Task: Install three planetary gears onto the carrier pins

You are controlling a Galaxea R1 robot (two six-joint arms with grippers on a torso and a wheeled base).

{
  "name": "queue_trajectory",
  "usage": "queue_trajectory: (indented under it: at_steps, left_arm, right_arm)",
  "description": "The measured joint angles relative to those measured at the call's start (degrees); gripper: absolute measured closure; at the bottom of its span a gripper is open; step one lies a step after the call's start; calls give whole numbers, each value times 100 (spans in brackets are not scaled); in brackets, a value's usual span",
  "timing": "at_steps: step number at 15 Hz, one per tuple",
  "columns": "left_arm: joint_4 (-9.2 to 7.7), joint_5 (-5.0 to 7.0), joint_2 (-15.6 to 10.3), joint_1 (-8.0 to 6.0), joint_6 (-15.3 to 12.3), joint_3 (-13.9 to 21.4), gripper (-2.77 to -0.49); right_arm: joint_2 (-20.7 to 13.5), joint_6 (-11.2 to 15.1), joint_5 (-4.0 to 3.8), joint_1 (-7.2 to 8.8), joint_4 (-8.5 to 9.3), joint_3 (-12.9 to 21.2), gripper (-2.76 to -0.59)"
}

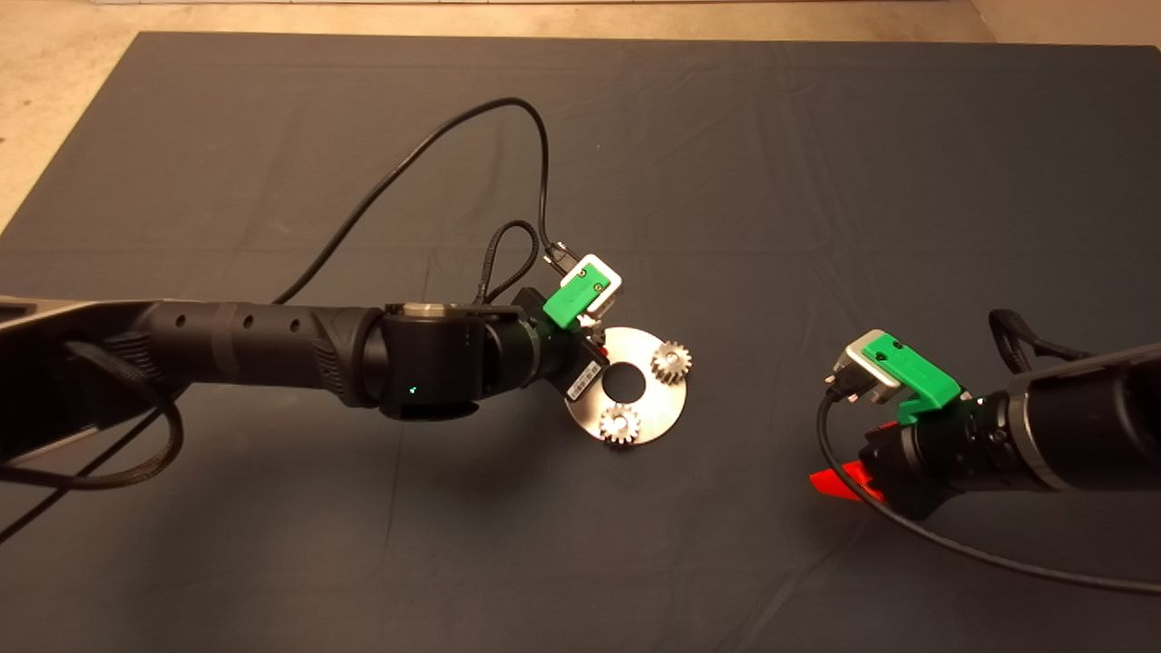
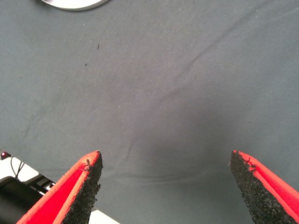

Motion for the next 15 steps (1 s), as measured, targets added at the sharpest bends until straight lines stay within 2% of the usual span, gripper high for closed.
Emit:
queue_trajectory:
  at_steps: [8,10,11,14,15]
  left_arm:
    - [10,-6,3,22,-2,1,-75]
    - [41,-9,4,90,-5,1,-75]
    - [91,-17,4,160,-5,8,-75]
    - [263,-10,54,212,-5,6,-75]
    - [263,-15,72,212,-5,6,-75]
  right_arm:
    - [-2,-17,0,-2,0,2,-202]
    - [-2,-49,0,0,0,2,-202]
    - [-2,-77,0,-2,2,2,-202]
    - [-2,-83,2,-2,2,4,-202]
    - [-2,-84,0,0,2,4,-202]
